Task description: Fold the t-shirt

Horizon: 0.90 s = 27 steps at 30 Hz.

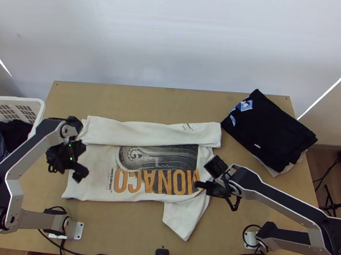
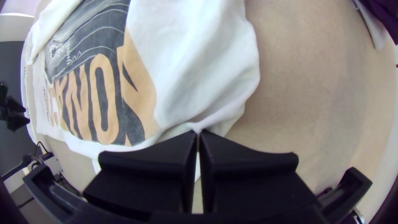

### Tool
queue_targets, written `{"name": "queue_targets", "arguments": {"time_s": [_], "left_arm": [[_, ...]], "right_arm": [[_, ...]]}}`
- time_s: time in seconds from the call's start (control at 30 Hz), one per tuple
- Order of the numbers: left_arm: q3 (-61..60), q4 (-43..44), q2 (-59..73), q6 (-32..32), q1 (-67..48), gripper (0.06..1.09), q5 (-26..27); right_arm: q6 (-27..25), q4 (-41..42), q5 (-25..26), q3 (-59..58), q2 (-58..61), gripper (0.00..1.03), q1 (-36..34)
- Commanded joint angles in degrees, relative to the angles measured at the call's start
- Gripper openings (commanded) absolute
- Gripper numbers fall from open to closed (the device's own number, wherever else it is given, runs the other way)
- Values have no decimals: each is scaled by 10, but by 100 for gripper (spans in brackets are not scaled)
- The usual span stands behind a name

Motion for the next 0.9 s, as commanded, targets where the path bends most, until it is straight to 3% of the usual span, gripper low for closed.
{"name": "queue_targets", "arguments": {"time_s": [0.0, 0.4, 0.43, 0.5, 0.67, 0.87], "left_arm": [[-65, -42, 14, 17, -25, 104, -42], [-169, 51, -13, 9, -67, 103, -86], [-171, 60, -17, 11, -67, 99, -86], [-177, 92, -24, 13, -66, 81, -86], [-191, 142, -49, 38, -76, 9, -86], [-190, 135, -62, 67, -69, 10, -79]], "right_arm": [[-1, 1, 1, -6, -9, 3, -11], [-11, 18, 1, -7, -5, 3, -16], [-12, 18, 1, -5, -4, 3, -15], [-12, 18, 1, -2, -3, 3, -15], [-16, 20, 1, 1, -3, 3, -16], [-22, 20, 0, -2, -6, 3, -22]]}}
